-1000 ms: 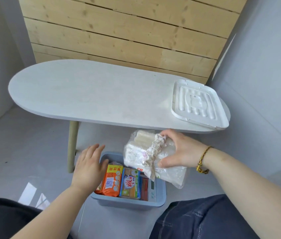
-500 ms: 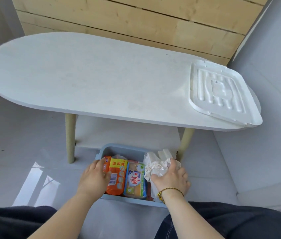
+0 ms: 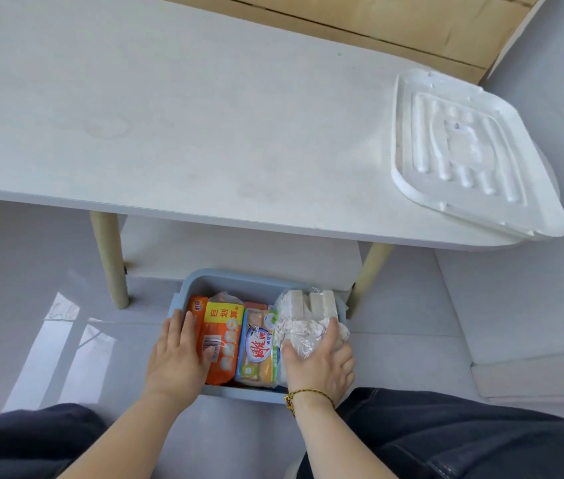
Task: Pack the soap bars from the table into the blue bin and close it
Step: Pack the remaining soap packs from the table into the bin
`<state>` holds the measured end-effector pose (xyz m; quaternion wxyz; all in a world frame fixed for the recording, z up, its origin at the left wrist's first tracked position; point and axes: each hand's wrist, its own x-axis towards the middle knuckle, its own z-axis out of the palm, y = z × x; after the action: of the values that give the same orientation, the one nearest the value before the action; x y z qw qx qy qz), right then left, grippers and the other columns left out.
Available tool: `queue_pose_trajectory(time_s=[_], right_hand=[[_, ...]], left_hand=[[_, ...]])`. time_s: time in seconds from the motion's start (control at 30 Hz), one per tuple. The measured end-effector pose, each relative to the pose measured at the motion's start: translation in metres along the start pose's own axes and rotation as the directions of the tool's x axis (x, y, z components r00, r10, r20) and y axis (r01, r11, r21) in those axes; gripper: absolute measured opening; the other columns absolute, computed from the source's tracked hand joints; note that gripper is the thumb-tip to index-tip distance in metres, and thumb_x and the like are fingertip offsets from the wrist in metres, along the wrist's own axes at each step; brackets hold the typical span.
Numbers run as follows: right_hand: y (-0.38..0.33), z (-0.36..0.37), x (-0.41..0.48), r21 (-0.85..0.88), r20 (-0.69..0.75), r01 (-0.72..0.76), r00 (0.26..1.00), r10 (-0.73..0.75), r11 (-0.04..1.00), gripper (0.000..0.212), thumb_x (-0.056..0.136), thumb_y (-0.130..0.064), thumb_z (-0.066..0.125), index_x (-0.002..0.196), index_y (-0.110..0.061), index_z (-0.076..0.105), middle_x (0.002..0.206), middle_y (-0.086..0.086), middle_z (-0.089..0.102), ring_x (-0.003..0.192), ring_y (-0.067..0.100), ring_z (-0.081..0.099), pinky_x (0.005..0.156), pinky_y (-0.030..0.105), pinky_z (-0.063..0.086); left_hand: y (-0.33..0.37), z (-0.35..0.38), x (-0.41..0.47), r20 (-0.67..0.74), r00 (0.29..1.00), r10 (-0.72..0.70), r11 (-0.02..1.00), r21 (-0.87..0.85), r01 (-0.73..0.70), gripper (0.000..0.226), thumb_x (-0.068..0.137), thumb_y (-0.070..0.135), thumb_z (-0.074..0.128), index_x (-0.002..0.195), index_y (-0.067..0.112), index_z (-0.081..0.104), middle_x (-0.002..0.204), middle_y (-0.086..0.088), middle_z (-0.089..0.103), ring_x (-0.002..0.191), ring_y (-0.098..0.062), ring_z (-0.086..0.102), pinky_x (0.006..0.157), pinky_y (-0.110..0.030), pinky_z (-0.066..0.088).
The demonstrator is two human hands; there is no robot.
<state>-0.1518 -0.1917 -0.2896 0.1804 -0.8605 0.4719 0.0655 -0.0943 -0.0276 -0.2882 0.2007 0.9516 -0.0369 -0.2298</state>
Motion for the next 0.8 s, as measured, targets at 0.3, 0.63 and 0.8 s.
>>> queue_pose_trajectory(time_s=[0.3,0.63,0.8], right_hand=[[-0.003,0.015,0.005,-0.205,0.181,0.038,0.984,-0.001,0.978,0.088,0.082,-0.065,0.04,0.147,-0.025,-0.004,0.148,0.017,0.016,0.132,0.027,0.024,0.11,0.034,0.02],[0.002,0.023,-0.006,-0.137,0.271,0.418,0.888,-0.372,0.898,0.072,0.093,-0.052,0.022,0.139,-0.02,-0.023,0.152,0.009,-0.028,0.136,0.023,-0.033,0.108,0.031,-0.026],[0.0,0.023,0.008,-0.209,0.486,0.464,0.813,-0.321,0.861,0.084,0.09,-0.058,0.023,0.141,-0.011,-0.025,0.152,0.012,-0.029,0.14,0.024,-0.028,0.113,0.035,-0.019]], left_hand=[[-0.009,0.003,-0.003,0.079,0.997,0.023,0.986,0.164,-0.036,0.067,0.094,0.045,0.025,0.143,0.017,-0.01,0.155,-0.007,-0.015,0.144,-0.026,-0.007,0.118,-0.038,0.007],[-0.012,0.013,-0.001,0.051,0.998,0.026,0.975,0.221,-0.036,0.067,0.093,0.048,0.025,0.143,0.021,-0.012,0.154,-0.007,-0.019,0.143,-0.028,-0.009,0.118,-0.038,0.007],[-0.012,0.014,0.0,0.059,0.998,0.026,0.971,0.237,-0.039,0.066,0.093,0.049,0.024,0.144,0.021,-0.009,0.154,-0.008,-0.018,0.143,-0.029,-0.01,0.118,-0.04,0.006]])
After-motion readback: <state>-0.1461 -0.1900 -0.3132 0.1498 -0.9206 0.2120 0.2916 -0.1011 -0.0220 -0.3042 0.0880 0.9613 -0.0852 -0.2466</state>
